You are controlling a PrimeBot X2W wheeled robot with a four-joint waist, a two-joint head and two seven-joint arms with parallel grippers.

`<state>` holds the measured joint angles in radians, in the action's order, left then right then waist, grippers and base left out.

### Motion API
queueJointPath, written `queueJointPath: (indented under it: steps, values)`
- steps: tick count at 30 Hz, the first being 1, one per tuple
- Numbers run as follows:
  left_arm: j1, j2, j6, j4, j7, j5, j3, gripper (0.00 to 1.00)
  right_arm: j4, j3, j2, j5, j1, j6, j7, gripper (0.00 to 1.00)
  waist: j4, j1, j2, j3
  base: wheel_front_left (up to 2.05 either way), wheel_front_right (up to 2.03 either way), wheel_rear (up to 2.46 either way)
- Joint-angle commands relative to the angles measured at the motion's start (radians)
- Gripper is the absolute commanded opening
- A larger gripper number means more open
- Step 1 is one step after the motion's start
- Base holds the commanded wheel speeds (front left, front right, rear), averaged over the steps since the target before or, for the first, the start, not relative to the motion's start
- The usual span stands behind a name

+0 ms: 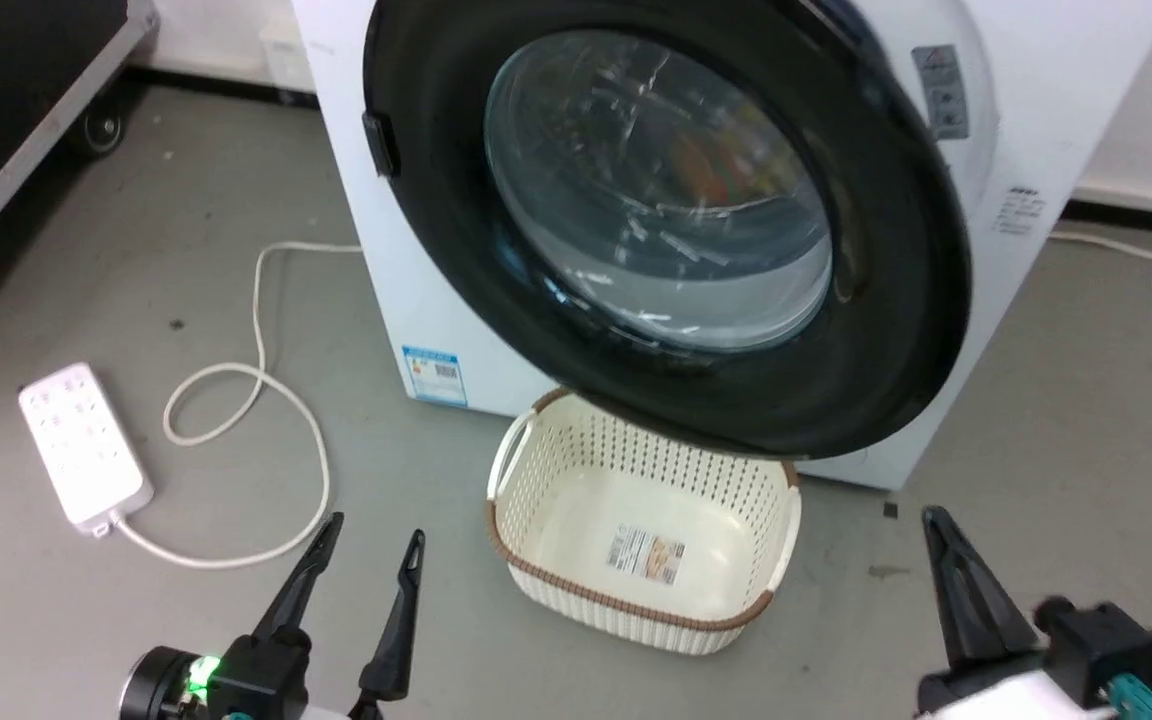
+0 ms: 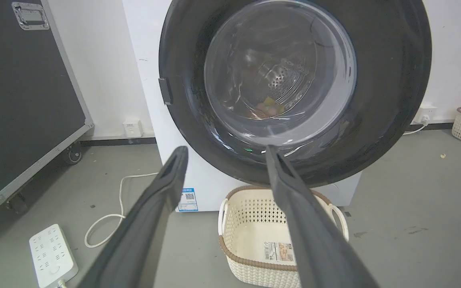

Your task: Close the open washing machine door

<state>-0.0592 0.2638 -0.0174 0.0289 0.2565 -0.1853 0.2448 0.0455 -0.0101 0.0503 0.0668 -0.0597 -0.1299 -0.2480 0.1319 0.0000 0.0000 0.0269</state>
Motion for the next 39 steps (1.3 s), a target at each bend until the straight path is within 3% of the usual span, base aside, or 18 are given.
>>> queueJointPath:
  steps: [1,6,12,19,32,39]
  values:
    - [0.007,-0.007,0.004,0.004,0.005,0.007,-0.003,1.00,-0.006,-0.009,0.000,-0.012,0.023,-0.001,0.006,0.00,0.012,0.0000,0.0000,0.028,0.00,0.00,0.00]
    - [0.040,-0.028,0.016,0.007,0.005,0.027,-0.014,1.00,-0.013,-0.066,0.018,-0.053,0.152,-0.001,0.057,0.00,0.031,0.0000,0.0000,0.114,0.00,0.00,0.00]
    - [0.088,-0.054,0.037,0.012,0.005,0.039,-0.029,1.00,0.047,-0.117,0.147,-0.003,0.372,-0.001,0.136,0.00,0.058,0.0000,0.0000,0.226,0.00,0.00,0.00]
    - [0.130,-0.091,0.060,0.014,0.005,0.049,-0.050,1.00,0.159,-0.075,0.247,0.062,0.575,-0.001,0.190,0.00,0.084,0.0000,0.0000,0.304,0.00,0.00,0.00]
    - [0.193,-0.143,0.097,0.028,0.005,0.070,-0.083,1.00,0.327,0.033,0.316,0.095,0.861,-0.001,0.250,0.00,0.107,0.0000,0.0000,0.414,0.00,0.00,0.00]
    - [0.215,-0.163,0.108,0.022,0.005,0.082,-0.092,1.00,0.430,0.076,0.320,0.086,0.983,-0.001,0.246,0.00,0.111,0.0000,0.0000,0.441,0.00,0.00,0.00]
